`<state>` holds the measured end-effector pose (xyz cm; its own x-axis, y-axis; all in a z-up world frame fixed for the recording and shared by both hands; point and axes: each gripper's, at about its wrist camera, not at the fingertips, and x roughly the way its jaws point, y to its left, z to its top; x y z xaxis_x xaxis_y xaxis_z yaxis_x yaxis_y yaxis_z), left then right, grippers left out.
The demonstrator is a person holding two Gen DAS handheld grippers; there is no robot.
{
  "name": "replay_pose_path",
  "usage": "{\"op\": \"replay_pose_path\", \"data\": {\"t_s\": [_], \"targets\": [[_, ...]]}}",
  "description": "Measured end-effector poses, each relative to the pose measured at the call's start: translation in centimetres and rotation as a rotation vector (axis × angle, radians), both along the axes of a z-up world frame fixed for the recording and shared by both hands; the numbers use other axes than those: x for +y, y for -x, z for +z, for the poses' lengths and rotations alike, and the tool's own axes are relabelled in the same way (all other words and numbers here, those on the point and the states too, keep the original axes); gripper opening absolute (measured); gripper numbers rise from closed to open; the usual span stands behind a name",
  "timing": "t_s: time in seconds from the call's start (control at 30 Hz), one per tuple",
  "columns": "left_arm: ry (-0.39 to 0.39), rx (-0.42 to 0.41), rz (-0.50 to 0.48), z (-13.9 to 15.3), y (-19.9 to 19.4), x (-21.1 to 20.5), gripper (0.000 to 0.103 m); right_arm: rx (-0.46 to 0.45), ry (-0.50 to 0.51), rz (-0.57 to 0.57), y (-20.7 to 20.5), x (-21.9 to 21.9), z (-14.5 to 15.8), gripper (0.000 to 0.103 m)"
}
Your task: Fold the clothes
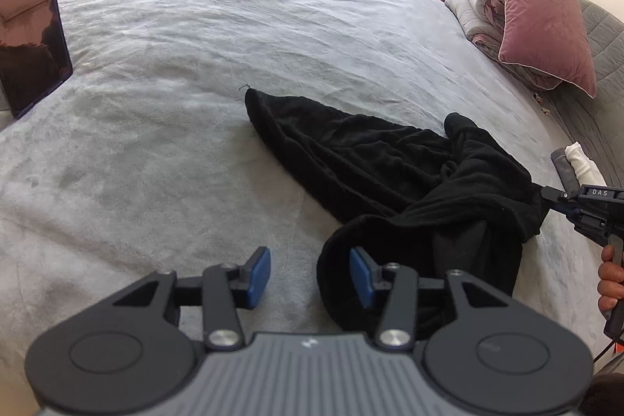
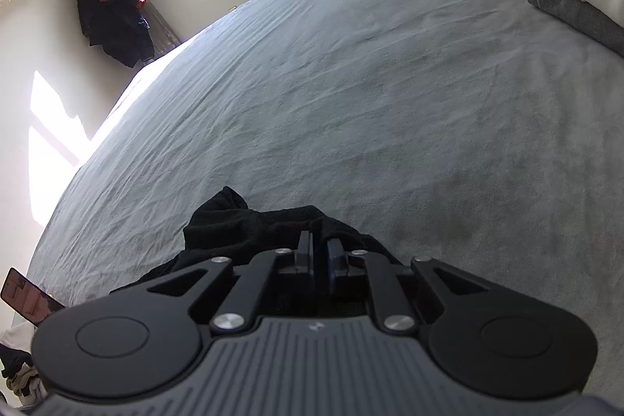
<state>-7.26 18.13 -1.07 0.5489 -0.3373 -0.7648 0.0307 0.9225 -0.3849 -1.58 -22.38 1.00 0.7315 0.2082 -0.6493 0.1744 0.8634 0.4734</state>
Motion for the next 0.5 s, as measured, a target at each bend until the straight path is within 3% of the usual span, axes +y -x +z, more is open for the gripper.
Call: {"op": "replay_pose_path", "data": {"t_s": [0.07, 0.1, 0.33, 0.5], "targets": [[0.037, 0.019, -0.002, -0.3, 0.1, 0.7, 0.051, 0.001, -0.014, 0.009, 0.1, -0.1, -0.6, 0.031], [0.055, 0.028, -0.008, -0.5, 0.1, 0.9, 0.052, 0.003, -0.020, 0.009, 0.2, -0.2, -0.8, 0.046], [0.085, 0.046, -0.085, -1.0, 0.0, -0.5, 0.055, 0.067, -0.117, 0.180, 0.2, 1.1, -1.3, 0.049], [0.016, 0.015, -0.115, -1.3, 0.0, -2.7, 0.054, 0.111, -0.194, 0.220, -0.3, 2.2, -3.0, 0.049]]}}
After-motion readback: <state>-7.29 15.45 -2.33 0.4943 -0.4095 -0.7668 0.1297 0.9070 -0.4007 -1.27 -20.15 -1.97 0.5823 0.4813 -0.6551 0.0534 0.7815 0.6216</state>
